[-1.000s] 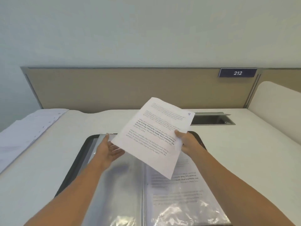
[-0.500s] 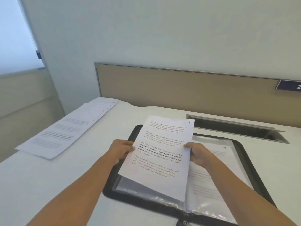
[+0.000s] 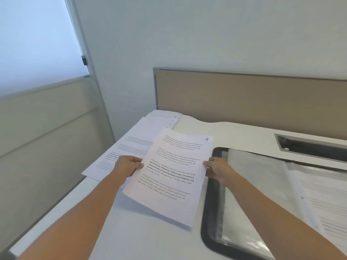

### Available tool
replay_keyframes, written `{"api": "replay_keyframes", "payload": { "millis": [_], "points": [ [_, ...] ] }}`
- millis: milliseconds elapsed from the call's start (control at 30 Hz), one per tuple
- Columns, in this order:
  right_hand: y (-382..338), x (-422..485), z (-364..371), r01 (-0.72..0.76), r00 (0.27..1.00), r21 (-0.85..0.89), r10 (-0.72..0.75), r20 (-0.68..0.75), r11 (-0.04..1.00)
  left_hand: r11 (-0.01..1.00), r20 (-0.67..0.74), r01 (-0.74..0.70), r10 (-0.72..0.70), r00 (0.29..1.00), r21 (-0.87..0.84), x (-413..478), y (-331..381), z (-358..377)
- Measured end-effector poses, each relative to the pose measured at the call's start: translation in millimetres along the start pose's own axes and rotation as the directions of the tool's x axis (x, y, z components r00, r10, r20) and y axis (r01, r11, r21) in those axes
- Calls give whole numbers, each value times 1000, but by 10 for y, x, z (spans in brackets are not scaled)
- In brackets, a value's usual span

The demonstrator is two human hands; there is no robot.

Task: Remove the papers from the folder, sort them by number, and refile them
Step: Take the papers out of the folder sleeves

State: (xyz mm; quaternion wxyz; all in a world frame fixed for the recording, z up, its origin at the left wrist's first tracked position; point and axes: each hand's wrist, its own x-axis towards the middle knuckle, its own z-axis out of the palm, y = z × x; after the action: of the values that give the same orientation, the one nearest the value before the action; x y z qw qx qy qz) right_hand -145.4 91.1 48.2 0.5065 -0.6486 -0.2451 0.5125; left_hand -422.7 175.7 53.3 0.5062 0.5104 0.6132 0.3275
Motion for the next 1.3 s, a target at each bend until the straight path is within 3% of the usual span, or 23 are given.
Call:
{"api": "replay_keyframes", "payload": {
  "millis": [200, 467, 667, 1100, 1300],
  "points": [
    [91, 320, 987, -8, 1000, -85, 10, 18, 996, 997, -47, 19, -16, 999, 68, 620, -180, -899],
    [154, 614, 1850, 32, 988, -263, -71, -139, 964, 978, -58, 8, 4, 998, 210, 1173, -377, -1567],
    [193, 707, 2041, 6, 972, -397, -98, -213, 918, 968, -49, 11, 2, 999, 250, 1449, -480, -1714],
    [176, 824, 2092, -29, 961, -488, -111, -255, 873, 953, -2, 56, -58, 998, 297, 1717, -649, -1784],
    [203, 833, 2105, -19, 954, -534, -145, -263, 845, 965, -44, 53, -43, 998, 257, 1751, -667, -1727]
  ]
}}
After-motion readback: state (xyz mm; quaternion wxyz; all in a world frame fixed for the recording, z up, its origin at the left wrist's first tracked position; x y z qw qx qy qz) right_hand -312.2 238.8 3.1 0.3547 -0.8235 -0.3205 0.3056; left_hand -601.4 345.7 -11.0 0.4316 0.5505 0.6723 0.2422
